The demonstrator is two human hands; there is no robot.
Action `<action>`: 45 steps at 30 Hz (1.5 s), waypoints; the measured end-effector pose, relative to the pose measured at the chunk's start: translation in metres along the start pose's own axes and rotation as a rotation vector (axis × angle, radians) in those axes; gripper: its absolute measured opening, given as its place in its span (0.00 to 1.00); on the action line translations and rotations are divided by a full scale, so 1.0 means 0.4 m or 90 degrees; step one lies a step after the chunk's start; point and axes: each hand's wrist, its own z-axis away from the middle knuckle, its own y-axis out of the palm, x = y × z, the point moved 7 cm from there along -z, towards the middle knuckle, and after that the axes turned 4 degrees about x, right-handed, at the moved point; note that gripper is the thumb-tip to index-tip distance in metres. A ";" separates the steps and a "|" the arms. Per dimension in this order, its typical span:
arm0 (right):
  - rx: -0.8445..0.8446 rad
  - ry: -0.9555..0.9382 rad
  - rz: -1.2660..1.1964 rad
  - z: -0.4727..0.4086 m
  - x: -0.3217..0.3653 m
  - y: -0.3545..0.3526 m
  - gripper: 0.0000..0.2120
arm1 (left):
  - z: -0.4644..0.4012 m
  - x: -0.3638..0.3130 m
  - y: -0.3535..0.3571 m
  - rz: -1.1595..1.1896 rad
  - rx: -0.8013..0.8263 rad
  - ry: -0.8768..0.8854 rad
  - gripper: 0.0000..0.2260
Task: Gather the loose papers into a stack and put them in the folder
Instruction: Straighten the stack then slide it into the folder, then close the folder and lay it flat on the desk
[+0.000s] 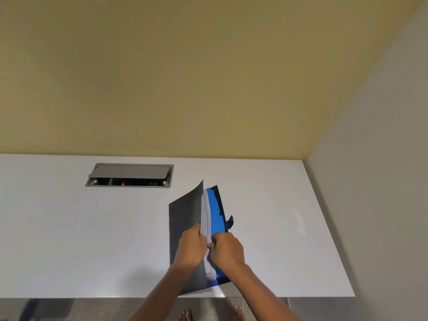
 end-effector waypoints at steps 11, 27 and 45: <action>0.055 0.119 -0.210 -0.010 -0.259 0.091 0.13 | -0.086 0.017 0.219 -0.333 0.079 -0.009 0.20; 0.015 0.130 -0.523 -0.174 -0.254 0.102 0.10 | -0.110 0.209 0.175 -0.439 0.135 0.021 0.36; 0.105 0.027 -0.210 -0.259 -0.118 0.193 0.05 | -0.129 0.231 0.191 -0.441 0.168 0.003 0.36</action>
